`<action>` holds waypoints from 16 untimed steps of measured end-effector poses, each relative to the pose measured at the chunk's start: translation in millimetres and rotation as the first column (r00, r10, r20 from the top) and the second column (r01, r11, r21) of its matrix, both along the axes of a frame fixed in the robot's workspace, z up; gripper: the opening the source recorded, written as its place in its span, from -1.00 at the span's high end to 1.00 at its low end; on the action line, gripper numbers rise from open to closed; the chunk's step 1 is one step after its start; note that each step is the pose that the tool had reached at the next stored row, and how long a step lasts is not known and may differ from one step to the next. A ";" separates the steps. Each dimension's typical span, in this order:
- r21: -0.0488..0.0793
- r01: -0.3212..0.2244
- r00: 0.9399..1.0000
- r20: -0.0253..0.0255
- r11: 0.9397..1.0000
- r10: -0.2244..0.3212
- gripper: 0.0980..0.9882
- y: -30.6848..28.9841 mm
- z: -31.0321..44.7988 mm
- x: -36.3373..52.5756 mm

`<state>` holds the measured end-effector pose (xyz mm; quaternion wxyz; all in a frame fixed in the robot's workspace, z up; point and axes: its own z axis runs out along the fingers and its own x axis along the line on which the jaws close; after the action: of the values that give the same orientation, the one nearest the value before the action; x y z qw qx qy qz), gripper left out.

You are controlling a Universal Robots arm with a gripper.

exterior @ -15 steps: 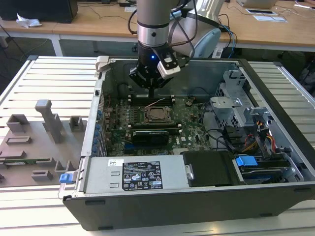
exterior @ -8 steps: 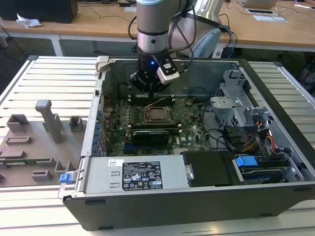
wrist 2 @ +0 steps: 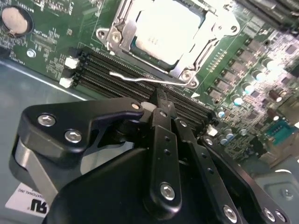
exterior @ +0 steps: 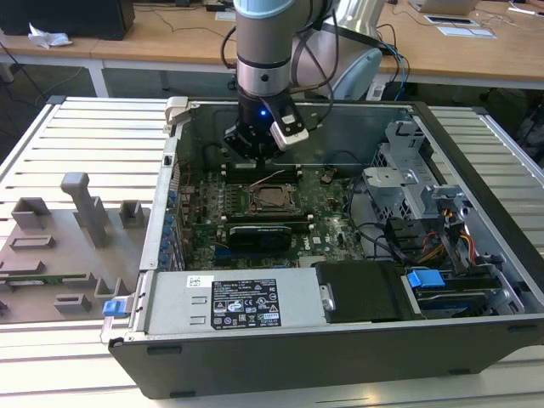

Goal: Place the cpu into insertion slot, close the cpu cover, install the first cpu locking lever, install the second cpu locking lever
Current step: 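Install the first cpu locking lever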

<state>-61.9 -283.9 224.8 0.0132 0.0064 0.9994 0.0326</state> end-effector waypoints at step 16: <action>0.001 -0.031 0.999 -0.008 1.000 0.031 0.98 -2.3 -9.5 19.6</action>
<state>-42.3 -286.3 215.3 0.0085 -0.0090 0.9994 0.0332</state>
